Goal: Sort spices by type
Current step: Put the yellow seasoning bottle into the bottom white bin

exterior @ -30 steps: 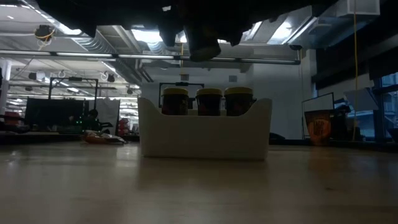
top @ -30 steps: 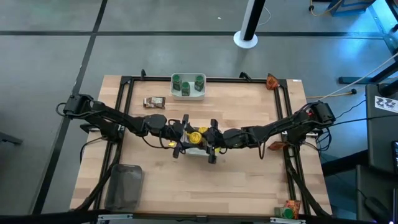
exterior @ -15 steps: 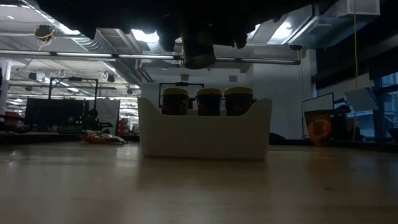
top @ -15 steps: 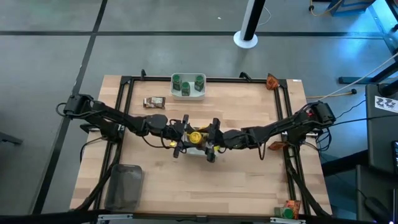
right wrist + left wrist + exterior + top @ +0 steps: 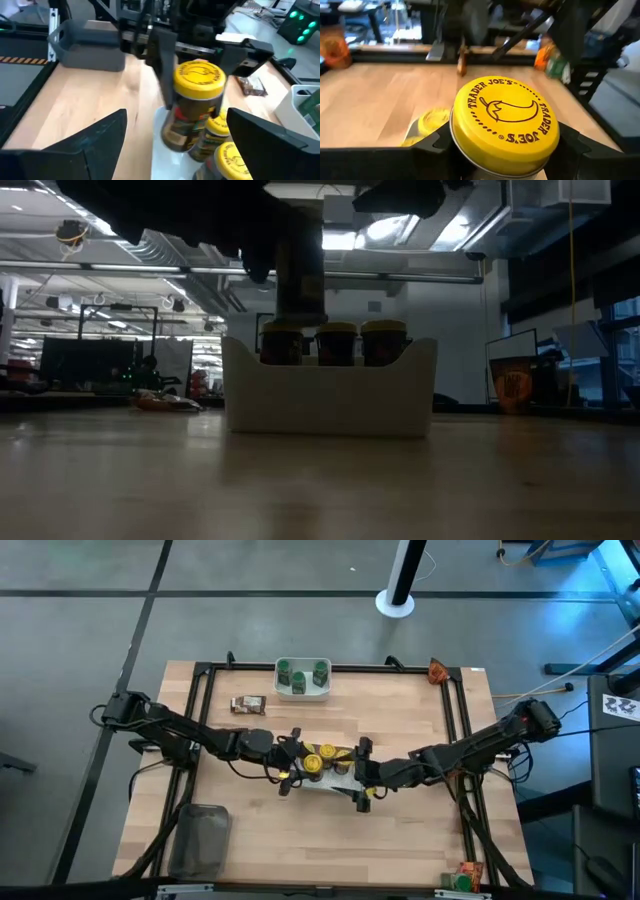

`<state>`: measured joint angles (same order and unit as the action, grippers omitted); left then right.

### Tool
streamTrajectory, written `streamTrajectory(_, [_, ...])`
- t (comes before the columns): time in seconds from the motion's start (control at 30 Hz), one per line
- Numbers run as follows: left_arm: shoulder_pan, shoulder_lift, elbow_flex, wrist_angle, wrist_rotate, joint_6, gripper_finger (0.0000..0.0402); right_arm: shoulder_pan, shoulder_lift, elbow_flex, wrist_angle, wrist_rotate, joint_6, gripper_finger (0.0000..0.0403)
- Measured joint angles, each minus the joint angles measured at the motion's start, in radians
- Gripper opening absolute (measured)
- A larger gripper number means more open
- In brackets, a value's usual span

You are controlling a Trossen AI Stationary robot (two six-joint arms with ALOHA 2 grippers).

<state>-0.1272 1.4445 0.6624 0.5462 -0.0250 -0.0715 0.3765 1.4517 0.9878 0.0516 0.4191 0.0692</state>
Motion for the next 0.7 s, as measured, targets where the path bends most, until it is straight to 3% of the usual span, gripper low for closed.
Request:
streamTrajectory(0.33, [-0.008, 0.014, -0.001, -0.097, -0.048, 0.005, 0.0187, 0.003, 0.006, 0.000, -0.008, -0.024, 0.010, 0.0340])
streamTrajectory(0.7, [-0.017, 0.098, -0.001, -0.080, -0.066, -0.005, 0.0189, 0.003, 0.006, -0.001, -0.021, -0.036, 0.012, 0.0340])
